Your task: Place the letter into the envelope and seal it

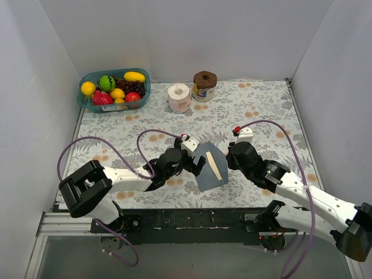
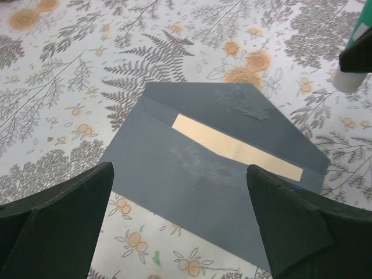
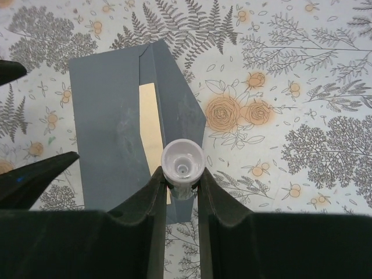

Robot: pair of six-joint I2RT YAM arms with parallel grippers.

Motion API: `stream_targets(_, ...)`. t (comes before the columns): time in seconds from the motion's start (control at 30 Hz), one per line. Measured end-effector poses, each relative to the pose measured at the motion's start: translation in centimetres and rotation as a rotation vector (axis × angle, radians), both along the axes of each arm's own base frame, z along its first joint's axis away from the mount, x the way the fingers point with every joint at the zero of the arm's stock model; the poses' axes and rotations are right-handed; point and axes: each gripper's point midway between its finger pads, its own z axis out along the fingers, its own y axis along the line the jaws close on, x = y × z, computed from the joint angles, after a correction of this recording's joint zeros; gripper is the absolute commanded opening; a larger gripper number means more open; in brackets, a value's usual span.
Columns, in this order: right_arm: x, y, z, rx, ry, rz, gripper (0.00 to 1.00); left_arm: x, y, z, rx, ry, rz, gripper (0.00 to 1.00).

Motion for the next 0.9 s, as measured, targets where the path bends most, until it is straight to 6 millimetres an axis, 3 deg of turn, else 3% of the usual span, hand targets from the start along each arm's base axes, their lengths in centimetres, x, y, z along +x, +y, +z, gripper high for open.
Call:
stream_targets(0.17, 1.8, 0.3, -2.7, -0.060, 0.217, 0.077, 0.01, 1.0, 2.8, -2.0, 0.027, 0.045, 0.059, 0.95)
stream_targets(0.3, 3.4, 0.5, -2.4, -0.087, 0.307, 0.130, 0.01, 0.6, 4.6, -4.3, 0.068, 0.090, 0.077, 0.95)
stream_targets(0.53, 5.4, -0.5, 0.0, -0.095, 0.382, 0.182, 0.01, 0.4, 4.7, -4.5, 0.062, 0.096, 0.062, 0.95)
stream_targets(0.77, 4.7, -2.7, -2.5, -0.188, 0.540, 0.175, 0.01, 0.7, 4.4, -5.0, 0.058, 0.090, 0.052, 0.94)
stream_targets(0.9, 4.0, -3.0, -3.6, -0.210, 0.607, 0.198, 0.01, 0.6, 4.3, -5.2, 0.064, 0.091, 0.047, 0.94)
